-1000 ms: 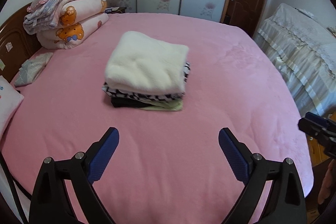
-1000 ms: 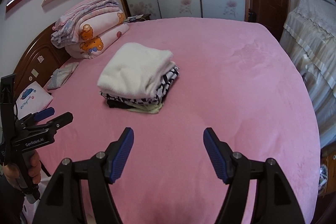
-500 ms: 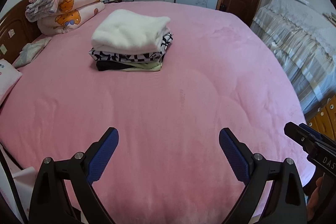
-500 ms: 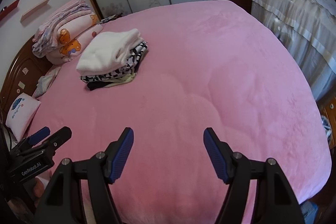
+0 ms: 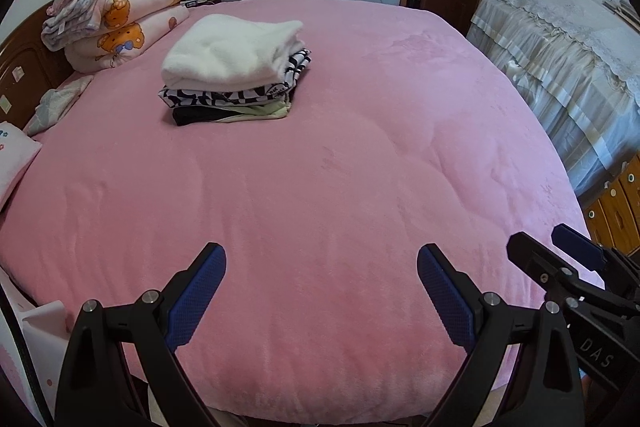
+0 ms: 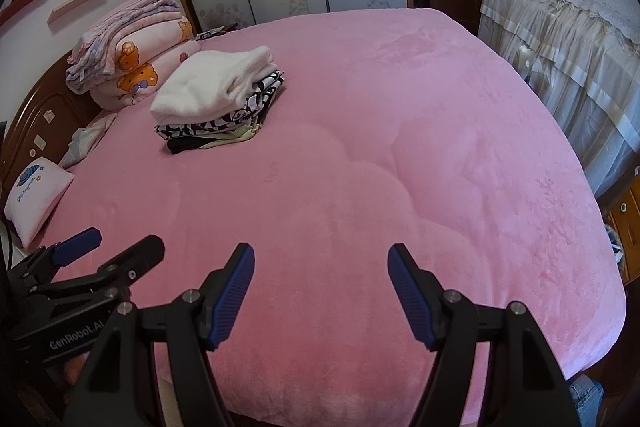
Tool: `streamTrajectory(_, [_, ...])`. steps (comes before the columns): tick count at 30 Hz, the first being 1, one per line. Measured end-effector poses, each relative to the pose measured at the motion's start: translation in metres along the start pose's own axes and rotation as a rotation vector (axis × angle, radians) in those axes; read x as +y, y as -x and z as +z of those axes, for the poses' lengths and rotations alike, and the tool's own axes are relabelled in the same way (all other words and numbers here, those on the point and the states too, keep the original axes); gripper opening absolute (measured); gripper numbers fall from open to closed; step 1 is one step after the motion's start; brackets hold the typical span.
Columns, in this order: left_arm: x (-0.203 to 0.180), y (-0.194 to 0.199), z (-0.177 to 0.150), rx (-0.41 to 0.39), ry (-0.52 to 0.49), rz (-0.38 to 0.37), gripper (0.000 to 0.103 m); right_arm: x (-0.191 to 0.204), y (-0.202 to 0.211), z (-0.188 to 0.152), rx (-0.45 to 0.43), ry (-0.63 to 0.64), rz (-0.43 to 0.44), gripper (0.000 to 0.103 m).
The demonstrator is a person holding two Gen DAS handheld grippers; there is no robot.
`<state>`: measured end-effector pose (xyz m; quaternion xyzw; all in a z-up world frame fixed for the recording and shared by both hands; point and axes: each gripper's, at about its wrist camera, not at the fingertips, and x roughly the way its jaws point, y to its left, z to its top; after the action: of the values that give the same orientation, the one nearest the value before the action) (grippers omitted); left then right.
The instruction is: Fold large clothes
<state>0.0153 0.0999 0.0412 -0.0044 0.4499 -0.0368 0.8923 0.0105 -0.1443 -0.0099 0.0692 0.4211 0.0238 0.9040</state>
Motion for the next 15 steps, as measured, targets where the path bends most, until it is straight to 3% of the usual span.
streamTrajectory(15, [-0.0039, 0.0044, 0.0052, -0.006, 0.009, 0.014, 0.096, 0.0003, 0.0099, 0.0057, -0.045, -0.009, 0.013, 0.07])
